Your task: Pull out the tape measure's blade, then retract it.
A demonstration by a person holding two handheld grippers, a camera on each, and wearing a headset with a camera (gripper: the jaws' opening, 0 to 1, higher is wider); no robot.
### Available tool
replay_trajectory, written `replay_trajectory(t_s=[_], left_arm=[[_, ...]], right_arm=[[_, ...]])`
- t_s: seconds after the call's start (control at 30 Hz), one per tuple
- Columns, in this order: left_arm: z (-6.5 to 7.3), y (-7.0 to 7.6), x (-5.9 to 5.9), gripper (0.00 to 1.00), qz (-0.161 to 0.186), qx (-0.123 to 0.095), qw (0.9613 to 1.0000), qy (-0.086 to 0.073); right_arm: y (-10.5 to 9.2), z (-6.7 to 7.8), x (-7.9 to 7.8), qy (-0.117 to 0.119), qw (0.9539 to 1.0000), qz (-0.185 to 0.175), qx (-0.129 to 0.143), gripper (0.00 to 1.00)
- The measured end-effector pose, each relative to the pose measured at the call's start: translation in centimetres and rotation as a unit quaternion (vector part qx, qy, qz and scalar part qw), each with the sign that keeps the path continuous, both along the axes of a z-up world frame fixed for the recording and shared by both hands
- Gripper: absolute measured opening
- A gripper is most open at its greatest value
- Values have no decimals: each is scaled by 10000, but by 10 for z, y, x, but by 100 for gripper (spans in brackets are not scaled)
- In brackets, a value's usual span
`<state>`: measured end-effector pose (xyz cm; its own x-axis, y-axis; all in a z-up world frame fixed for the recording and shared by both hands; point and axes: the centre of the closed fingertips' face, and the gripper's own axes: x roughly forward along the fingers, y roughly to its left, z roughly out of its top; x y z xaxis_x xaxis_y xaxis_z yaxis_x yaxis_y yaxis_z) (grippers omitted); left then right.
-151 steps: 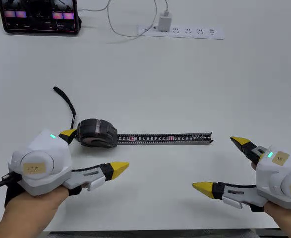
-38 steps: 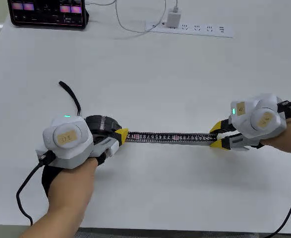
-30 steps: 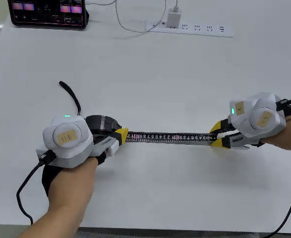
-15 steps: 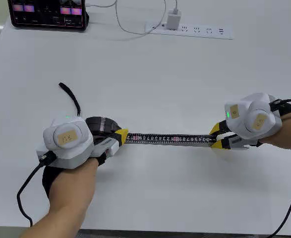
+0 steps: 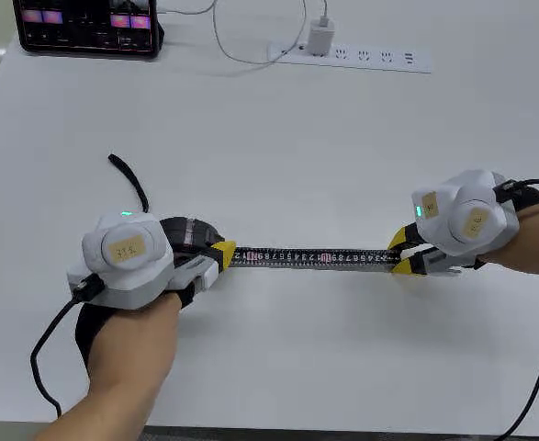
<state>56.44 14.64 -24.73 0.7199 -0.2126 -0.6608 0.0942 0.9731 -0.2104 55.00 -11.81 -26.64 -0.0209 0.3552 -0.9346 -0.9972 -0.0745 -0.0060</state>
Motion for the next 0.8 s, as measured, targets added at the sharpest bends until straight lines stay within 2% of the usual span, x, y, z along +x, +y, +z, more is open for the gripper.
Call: replay_trajectory(t_s=[0.33, 0.47, 0.8], left_arm=[[-1, 0, 0, 62, -18, -66, 10000, -31], [0, 0, 0, 62, -30, -97, 9999, -27], [1, -1, -1, 63, -43, -154, 9999, -27]], right_arm=[[0, 0, 2, -23, 10000, 13, -30, 10], [10, 7, 4, 36, 9998, -78, 154, 10], [22, 6, 3, 41, 9998, -7, 184, 10]])
